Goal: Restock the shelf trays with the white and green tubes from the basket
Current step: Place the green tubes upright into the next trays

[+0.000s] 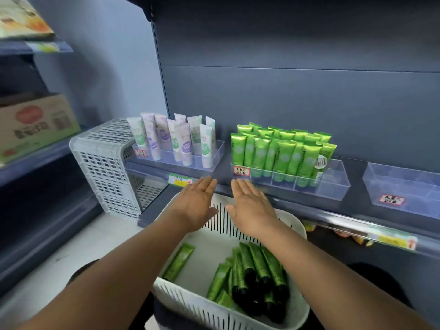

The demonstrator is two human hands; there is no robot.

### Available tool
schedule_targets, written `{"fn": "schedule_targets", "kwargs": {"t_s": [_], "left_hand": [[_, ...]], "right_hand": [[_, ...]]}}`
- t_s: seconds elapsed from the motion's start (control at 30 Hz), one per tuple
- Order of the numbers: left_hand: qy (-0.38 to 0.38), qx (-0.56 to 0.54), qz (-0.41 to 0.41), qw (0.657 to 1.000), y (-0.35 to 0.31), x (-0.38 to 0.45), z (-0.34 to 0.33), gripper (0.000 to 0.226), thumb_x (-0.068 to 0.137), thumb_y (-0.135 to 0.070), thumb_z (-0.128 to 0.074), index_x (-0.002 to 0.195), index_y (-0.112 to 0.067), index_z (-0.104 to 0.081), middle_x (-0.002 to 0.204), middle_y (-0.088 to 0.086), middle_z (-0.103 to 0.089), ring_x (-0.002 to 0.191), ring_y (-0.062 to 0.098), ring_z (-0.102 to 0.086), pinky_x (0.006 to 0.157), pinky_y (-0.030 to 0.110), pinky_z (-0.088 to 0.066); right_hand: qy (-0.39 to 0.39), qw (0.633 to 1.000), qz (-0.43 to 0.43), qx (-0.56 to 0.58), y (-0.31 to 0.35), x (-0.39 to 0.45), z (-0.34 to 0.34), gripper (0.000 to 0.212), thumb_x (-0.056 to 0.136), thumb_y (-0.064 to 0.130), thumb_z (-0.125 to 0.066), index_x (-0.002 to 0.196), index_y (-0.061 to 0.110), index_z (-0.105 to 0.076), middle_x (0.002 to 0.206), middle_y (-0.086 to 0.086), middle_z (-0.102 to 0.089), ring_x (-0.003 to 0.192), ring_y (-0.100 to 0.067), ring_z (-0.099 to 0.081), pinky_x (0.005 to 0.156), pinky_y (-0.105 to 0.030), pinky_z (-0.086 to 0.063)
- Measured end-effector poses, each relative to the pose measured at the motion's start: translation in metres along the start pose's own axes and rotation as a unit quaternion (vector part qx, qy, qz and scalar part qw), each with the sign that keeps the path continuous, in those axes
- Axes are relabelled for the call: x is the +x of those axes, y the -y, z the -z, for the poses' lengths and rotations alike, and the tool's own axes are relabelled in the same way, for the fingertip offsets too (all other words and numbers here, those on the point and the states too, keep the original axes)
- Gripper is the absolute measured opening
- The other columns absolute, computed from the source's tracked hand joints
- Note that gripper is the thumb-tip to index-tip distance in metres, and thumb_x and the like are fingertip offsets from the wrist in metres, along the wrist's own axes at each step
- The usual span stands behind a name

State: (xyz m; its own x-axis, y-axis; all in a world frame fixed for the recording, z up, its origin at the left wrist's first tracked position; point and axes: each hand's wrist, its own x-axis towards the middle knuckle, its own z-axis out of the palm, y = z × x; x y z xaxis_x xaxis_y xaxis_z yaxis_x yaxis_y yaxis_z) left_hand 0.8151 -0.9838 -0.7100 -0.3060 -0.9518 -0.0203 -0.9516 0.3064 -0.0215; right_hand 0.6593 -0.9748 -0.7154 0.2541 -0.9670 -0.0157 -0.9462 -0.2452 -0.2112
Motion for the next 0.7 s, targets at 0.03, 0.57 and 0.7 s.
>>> {"fn": "schedule_targets", "kwargs": {"t_s": [0.03,0.57,0.7], "left_hand": [[0.009,0.002,0.003,1.000,0.005,-0.003,-0.008,0.076,0.098,-0.045,-0.041,0.153,-0.013,0.000,0.162,0.005,0.002,0.150,0.019,-0.002,0.120,0.032,-0.006],[0.185,-0.013,-0.006,0.983,0.045,-0.001,-0.117,0.084,0.094,-0.040,-0.054,0.153,-0.017,0.002,0.162,0.001,0.003,0.149,0.019,-0.004,0.119,0.037,-0.013],[0.252,-0.009,-0.029,0.967,0.052,0.013,-0.149,0.094,0.090,-0.039,-0.060,0.152,-0.016,0.006,0.162,0.002,0.007,0.149,0.021,-0.002,0.121,0.041,-0.014]], "right_hand": [[0.010,1.000,-0.001,0.003,0.005,0.001,-0.009,0.067,0.101,0.039,-0.033,0.154,0.014,0.001,0.162,-0.001,0.003,0.150,-0.018,0.005,0.122,-0.033,-0.002],[0.162,0.986,-0.007,0.029,0.015,0.019,-0.127,0.072,0.099,0.044,-0.038,0.154,0.014,-0.002,0.162,-0.003,-0.003,0.150,-0.020,-0.002,0.120,-0.037,-0.004],[0.212,0.977,-0.011,0.001,0.008,0.028,-0.152,0.072,0.099,0.045,-0.036,0.153,0.012,-0.001,0.162,-0.006,-0.001,0.149,-0.023,-0.001,0.120,-0.039,-0.003]]}}
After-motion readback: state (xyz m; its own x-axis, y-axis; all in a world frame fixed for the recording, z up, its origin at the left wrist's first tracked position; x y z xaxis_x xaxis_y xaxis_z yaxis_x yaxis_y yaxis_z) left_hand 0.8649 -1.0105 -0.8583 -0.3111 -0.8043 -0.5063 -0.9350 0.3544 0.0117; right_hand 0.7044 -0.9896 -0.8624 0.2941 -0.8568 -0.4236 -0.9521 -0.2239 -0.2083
